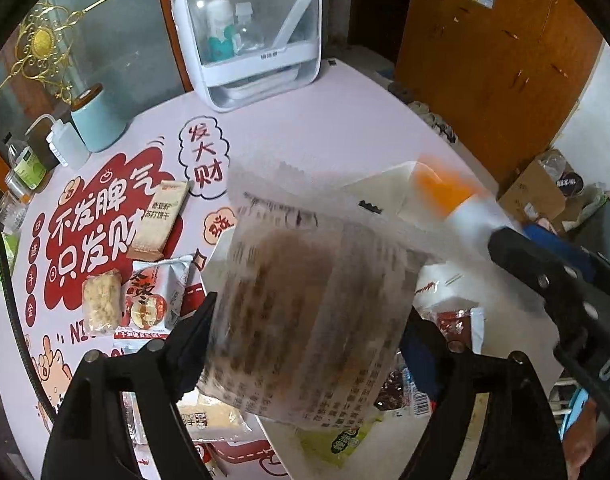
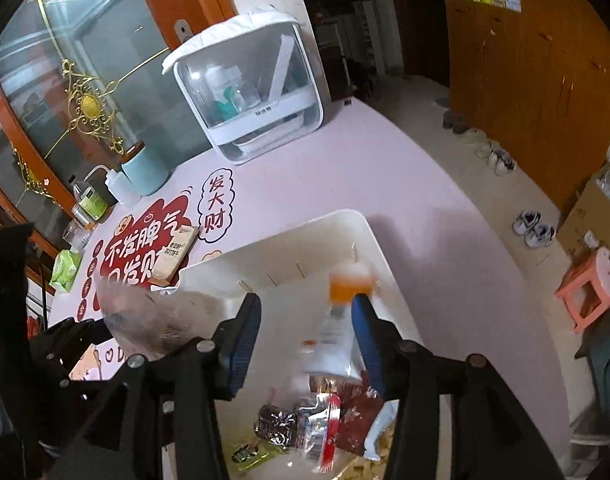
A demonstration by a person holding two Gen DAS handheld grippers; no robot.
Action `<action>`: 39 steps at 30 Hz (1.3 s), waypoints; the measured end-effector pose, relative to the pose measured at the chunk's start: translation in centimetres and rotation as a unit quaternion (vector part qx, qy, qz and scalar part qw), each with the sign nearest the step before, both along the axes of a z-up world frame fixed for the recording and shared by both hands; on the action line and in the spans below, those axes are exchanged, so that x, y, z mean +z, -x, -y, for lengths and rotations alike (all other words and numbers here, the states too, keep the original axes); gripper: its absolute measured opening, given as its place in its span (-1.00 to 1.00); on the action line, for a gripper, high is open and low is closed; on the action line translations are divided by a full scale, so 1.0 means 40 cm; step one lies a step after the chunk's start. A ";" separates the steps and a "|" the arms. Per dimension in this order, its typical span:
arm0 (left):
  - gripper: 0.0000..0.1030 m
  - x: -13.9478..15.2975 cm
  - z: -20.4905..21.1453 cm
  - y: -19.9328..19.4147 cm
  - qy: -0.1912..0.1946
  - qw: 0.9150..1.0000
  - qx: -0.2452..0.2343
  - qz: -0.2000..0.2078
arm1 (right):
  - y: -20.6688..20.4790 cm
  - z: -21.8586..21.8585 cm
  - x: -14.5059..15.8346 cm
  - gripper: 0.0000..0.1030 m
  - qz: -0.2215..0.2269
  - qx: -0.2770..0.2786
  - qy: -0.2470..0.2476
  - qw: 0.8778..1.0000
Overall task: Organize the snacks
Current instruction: 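Carry both snacks over the white tray and open both tools, then move both tools back over the snack pile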
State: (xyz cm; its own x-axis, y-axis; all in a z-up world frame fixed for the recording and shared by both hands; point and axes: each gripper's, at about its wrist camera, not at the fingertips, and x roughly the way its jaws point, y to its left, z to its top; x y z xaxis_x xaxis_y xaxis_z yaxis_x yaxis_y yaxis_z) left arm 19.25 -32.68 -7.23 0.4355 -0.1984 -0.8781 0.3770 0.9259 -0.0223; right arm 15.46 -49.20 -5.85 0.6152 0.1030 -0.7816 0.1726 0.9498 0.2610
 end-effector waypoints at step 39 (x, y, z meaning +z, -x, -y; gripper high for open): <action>0.79 0.159 -0.286 0.140 0.054 0.995 0.048 0.066 | 0.153 -0.208 0.118 0.05 0.055 0.056 0.013 0.997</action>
